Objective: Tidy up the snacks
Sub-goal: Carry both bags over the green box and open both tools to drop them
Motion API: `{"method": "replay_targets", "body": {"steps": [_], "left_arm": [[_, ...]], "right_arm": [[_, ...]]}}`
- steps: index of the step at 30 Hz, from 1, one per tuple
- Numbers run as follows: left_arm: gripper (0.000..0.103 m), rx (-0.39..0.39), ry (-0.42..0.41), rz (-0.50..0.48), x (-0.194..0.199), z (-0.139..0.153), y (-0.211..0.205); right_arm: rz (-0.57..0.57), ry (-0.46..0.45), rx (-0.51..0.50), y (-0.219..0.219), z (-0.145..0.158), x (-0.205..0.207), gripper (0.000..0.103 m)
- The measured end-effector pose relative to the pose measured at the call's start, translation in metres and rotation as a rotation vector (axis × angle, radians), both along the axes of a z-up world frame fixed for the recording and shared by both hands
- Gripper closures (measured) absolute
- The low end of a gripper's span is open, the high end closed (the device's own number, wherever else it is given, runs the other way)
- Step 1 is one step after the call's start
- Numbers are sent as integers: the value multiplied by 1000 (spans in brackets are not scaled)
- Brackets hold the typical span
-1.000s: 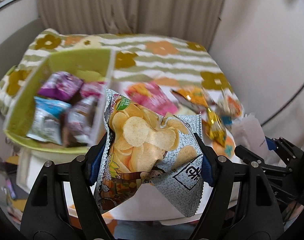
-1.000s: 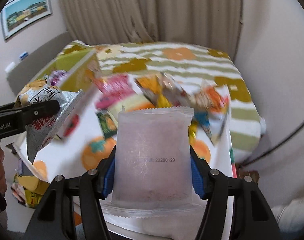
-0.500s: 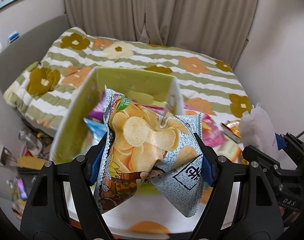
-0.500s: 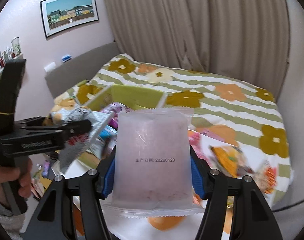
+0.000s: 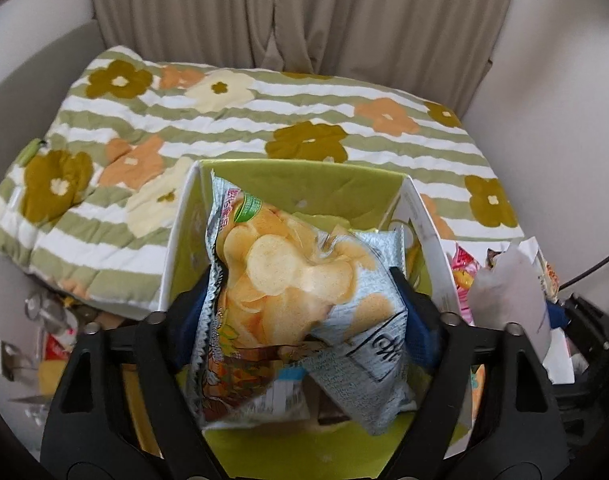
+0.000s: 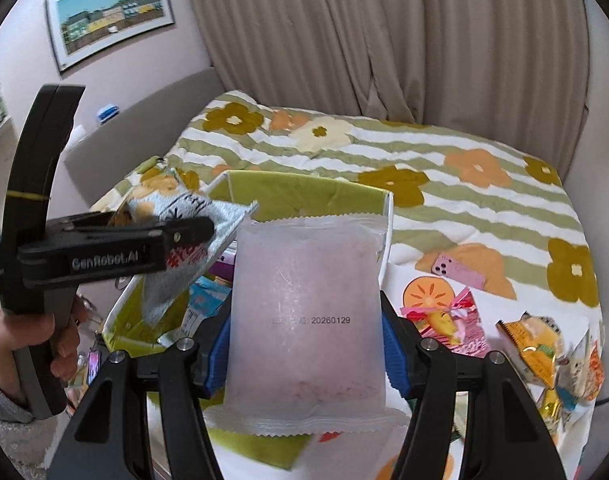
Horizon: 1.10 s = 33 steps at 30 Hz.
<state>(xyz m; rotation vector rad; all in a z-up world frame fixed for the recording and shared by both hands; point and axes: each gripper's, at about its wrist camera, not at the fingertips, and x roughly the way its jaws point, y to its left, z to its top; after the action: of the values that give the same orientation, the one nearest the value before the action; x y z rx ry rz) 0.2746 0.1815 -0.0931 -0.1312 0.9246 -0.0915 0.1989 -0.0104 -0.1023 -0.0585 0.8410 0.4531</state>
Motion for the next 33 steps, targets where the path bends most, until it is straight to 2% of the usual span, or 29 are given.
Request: {"method": "replay_targets", "body": {"steps": [1,7,14,27,29,31,33], "left_arm": [[0,-4,8,-2,2,-3,2],[0,-17,34,-14,-8,-19,15],[0,-36,35,31,-20,-26,27],[0,45,48,76,-14,-33,26],[0,57,58,86,-15,-35,26],[0,50,68,91,-18,-39,28],[0,45,73,95,-21,-42,28]], "right_arm": [[-13,6,-4,1,-2,3,45],[-66,29,-18,9,-8,19,45],[-55,36,-23,12,-14,39,45],[8,141,-31,34,-45,98,44],[13,126,-7,34,-44,98,38],[10,106,8,32,-39,94,13],[7,100,5,29,-38,89,11]]}}
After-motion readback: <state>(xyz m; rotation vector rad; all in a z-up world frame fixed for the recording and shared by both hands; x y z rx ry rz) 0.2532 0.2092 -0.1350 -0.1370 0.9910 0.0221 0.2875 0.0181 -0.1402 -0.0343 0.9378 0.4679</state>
